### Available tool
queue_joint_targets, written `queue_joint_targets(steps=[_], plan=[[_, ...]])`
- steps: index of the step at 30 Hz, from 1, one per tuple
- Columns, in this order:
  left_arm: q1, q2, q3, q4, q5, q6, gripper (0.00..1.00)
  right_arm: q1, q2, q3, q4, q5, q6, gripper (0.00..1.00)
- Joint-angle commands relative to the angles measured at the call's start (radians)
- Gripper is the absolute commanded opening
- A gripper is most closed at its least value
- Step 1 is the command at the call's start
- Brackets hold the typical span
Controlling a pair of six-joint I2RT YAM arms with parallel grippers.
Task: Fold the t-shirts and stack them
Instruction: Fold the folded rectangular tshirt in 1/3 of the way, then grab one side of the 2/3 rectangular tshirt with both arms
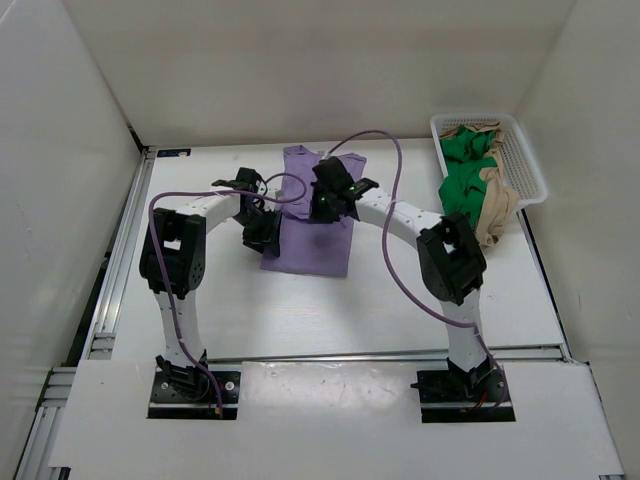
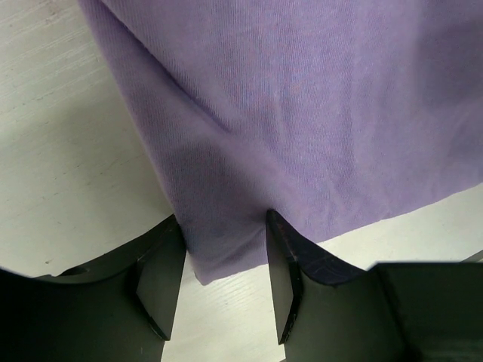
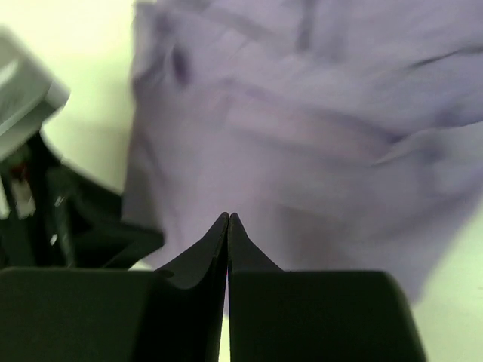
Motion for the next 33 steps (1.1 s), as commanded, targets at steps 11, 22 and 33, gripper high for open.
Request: queue_joint_targets(steps=[11,22,33], plan=[[-0.002,-0.006,-0.034,-0.014,-0.052,0.015,0.57,0.012,0.222,0.137,0.055,-0.081,0.109,0.01],[0.008,-0.006,-0.043,-0.014,-0.052,0.015,0.57,-0.075,0.383,0.427,0.001,0.08,0.195,0.01],[0.038,-0.095,0.048,-0.11,-0.042,0.015,0.58,-0.127,0.084,0.215,-0.039,0.014,0.075,0.31]])
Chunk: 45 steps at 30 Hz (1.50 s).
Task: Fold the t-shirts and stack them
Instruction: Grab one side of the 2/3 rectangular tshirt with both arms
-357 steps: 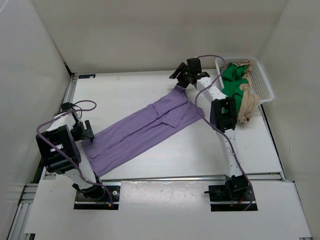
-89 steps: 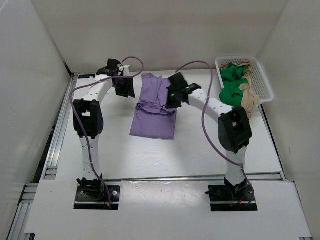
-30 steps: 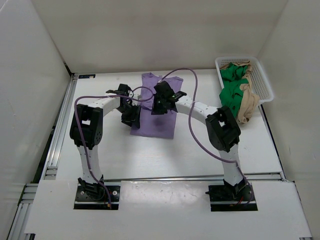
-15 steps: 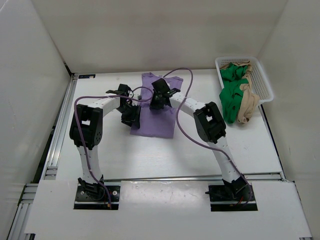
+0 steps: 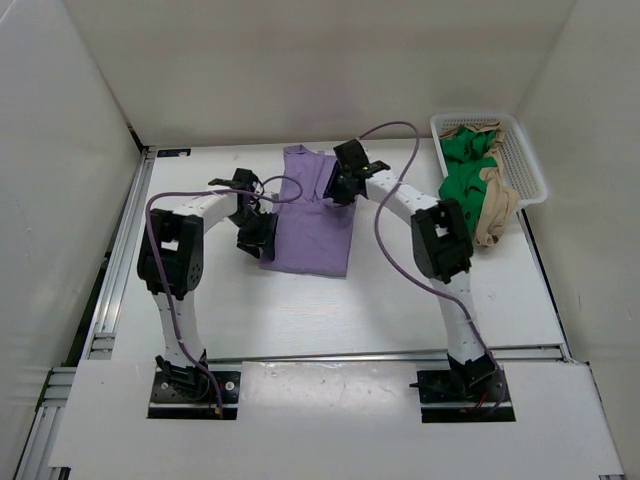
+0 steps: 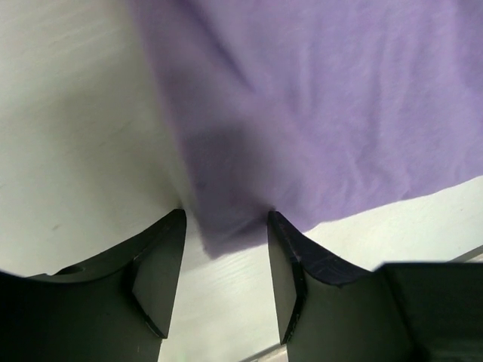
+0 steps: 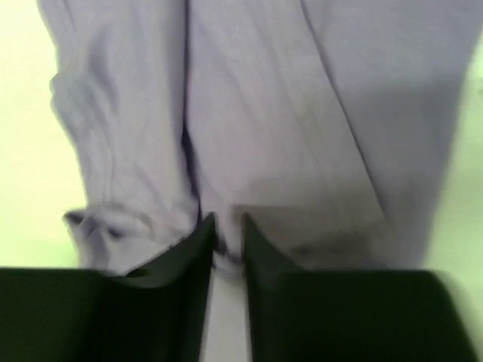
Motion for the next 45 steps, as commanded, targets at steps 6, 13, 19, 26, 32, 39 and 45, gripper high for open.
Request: queue_joint_targets(steps=[6,13,19,26,32,39,45], plan=[[0.051,-0.112,0.076,-0.093,-0.018,0.01,0.67,0.025,-0.526,-0.509,-0.01,-0.079,-0.051,0.68],[0.051,-0.103,-0.062,-0.049,0.032,0.01,0.66,0.044,-0.635,-0.885,0.083,-0.302,0.026,0.69],[0.051,-0.074,-0.071,-0.022,0.067,0.01,0.66,0.044,-0.6,-0.985,0.195,-0.372,0.101,0.66],[0.051,-0.011,-0.053,-0.013,0.11,0.01,0.6,0.044,-0.58,-1.054,0.271,-0.411,0.149,0.59],[0.051,0.038,-0.007,-0.013,0.123,0.01,0.45,0.044,-0.569,-1.055,0.271,-0.385,0.158,0.39],[0.051,0.037,-0.008,-0.035,0.141,0.01,0.1,0.035,-0.557,-1.042,0.271,-0.403,0.158,0.0],[0.051,-0.095,-0.106,-0.107,0.097,0.01,0.1,0.035,-0.696,-1.114,0.243,-0.379,0.116,0.0]])
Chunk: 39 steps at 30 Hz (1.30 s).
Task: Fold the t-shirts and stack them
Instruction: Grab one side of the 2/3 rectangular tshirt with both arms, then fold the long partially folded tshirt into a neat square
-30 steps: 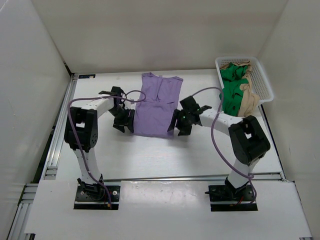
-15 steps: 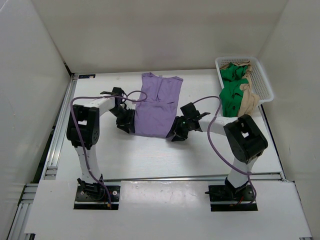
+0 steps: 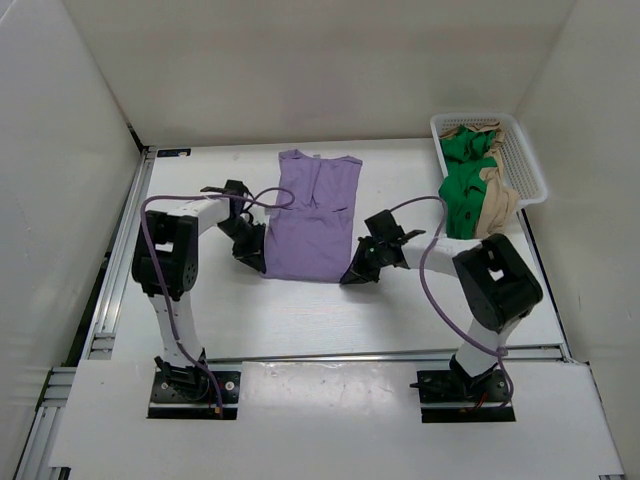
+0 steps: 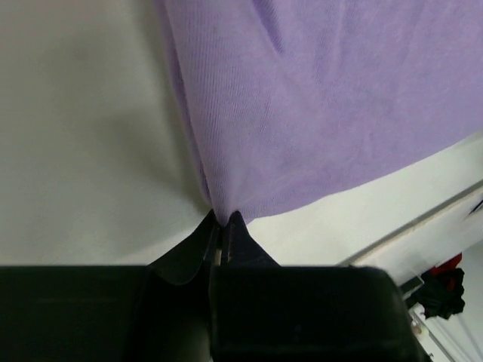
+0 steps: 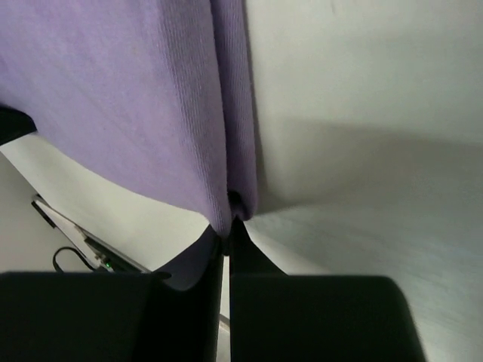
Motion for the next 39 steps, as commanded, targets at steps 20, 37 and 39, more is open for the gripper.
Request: queue_joint_targets(steps=[20,37,39], plan=[[-0.245,-0.788,-0.244,-0.533,-0.477,0.015,0.1,0.522,-0.778,-0.159,-0.443,0.333,0.199,0.0],[-0.161,-0.426,0.257,-0.522,-0.23,0.015,0.1,0.174,-0.582,0.104,-0.502,0.27,-0.069,0.0],[-0.145,-0.378,0.305,-0.51,-0.221,0.015,0.1,0.127,-0.528,0.141,-0.493,0.24,-0.132,0.0]])
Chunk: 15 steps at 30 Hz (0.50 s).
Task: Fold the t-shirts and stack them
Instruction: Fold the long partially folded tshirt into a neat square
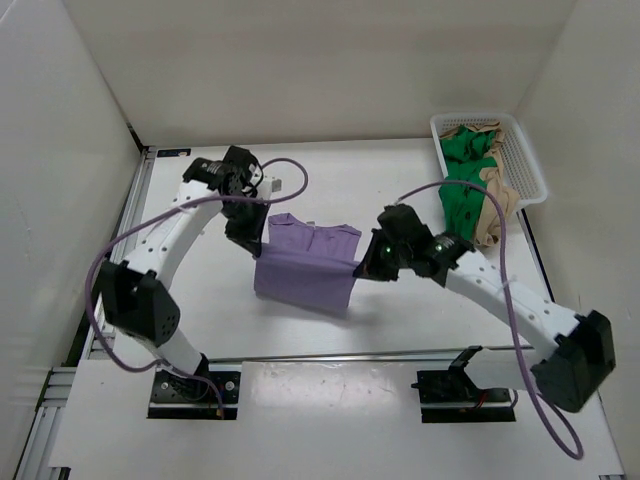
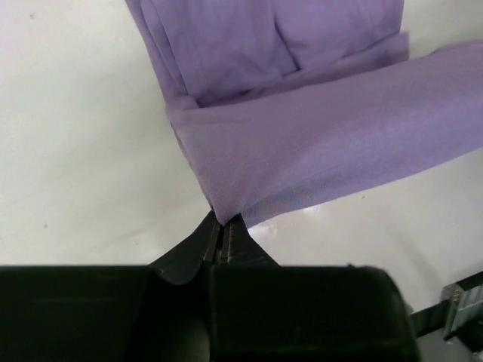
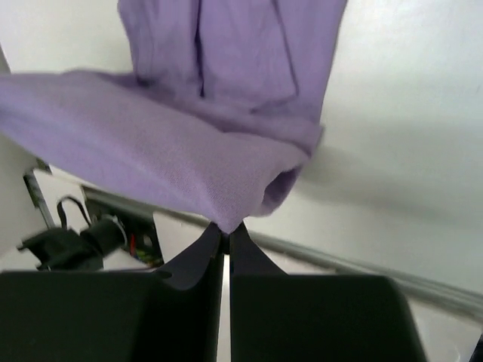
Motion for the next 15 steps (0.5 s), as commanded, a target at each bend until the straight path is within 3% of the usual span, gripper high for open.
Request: queue_joint_targets(steps=[1,6,15], plan=[[0.046,0.077,0.124,-0.04,0.005,0.012,0.1,-0.104,0.108,0.108,-0.017,-0.067,-0.155,0.0],[0.086,0.226,0.232,-0.01,0.026,0.012,0.1,-0.202,0.292,0.207,-0.007,-0.139,-0.237,0.0],[0.115,0.401,0.287,0.124,0.045,0.012,0.1,-0.296,0.569,0.379,0.027,-0.194,-0.256,0.0]])
